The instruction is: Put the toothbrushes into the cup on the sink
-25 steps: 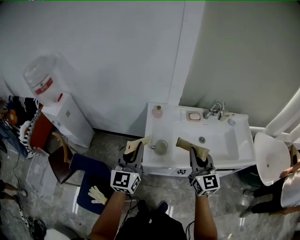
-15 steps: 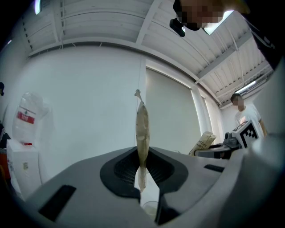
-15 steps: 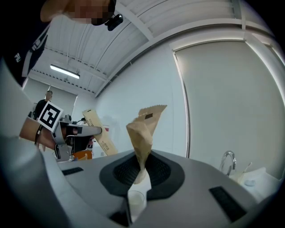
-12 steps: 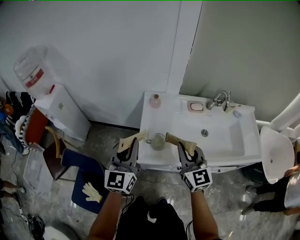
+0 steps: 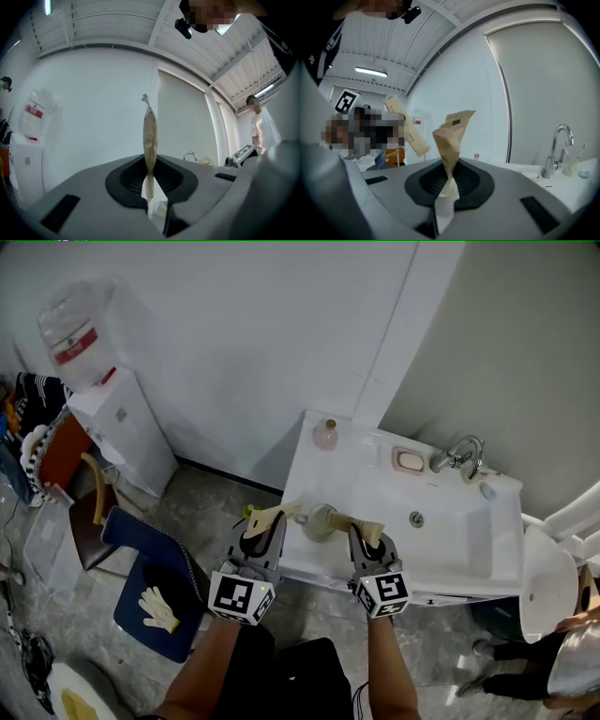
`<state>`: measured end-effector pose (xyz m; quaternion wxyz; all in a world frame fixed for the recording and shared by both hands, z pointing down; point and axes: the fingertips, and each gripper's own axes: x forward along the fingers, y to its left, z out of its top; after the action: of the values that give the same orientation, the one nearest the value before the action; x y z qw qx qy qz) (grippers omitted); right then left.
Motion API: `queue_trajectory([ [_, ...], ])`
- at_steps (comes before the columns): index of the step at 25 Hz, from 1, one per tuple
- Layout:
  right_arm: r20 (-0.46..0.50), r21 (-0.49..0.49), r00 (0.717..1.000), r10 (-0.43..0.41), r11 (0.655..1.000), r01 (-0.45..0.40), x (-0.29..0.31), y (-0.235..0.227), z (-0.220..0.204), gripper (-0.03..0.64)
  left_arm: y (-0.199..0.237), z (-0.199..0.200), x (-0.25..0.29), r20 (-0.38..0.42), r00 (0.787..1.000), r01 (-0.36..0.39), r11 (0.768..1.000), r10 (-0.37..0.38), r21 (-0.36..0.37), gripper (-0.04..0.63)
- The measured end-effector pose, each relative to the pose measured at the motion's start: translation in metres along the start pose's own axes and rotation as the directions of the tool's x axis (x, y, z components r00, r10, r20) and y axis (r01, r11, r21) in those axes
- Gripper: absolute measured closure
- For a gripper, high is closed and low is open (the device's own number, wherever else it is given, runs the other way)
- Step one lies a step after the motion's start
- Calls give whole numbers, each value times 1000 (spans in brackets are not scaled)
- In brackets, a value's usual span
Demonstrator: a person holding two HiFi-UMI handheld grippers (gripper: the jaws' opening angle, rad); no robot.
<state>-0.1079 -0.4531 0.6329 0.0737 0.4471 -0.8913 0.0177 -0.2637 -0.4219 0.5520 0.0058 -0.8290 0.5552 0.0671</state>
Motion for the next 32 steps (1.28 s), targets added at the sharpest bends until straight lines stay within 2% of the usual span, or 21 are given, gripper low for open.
queue_trajectory([
  [6,-90,27,995,37,999,-34,22,2,-29,569,2,3,5,-5,1000,-2,1000,2,-2,537],
  [11,-67,66,996,52,997,-47,24,-4,-29,562,-3,0,13,-17,1000,7,1000,-7,-1,537],
  [13,-69,81,996,56,995,-50,25,-6,-29,466,-4,-2,15,-20,1000,6,1000,-6,-6,535],
  [14,-67,87,996,55,995,-49,25,-7,-29,453,-5,-3,15,-21,1000,5,1000,-5,-8,537],
  [18,-28,83,999,36,996,-33,19,-12,-21,445,-9,-5,18,-25,1000,9,1000,-9,-9,537],
  [26,136,36,990,-49,998,45,-5,-27,24,433,-15,-18,27,-46,999,27,1000,-27,-5,537],
  [32,172,38,978,-117,993,112,-27,-43,45,433,-32,-35,37,-90,993,74,997,-75,-9,537],
])
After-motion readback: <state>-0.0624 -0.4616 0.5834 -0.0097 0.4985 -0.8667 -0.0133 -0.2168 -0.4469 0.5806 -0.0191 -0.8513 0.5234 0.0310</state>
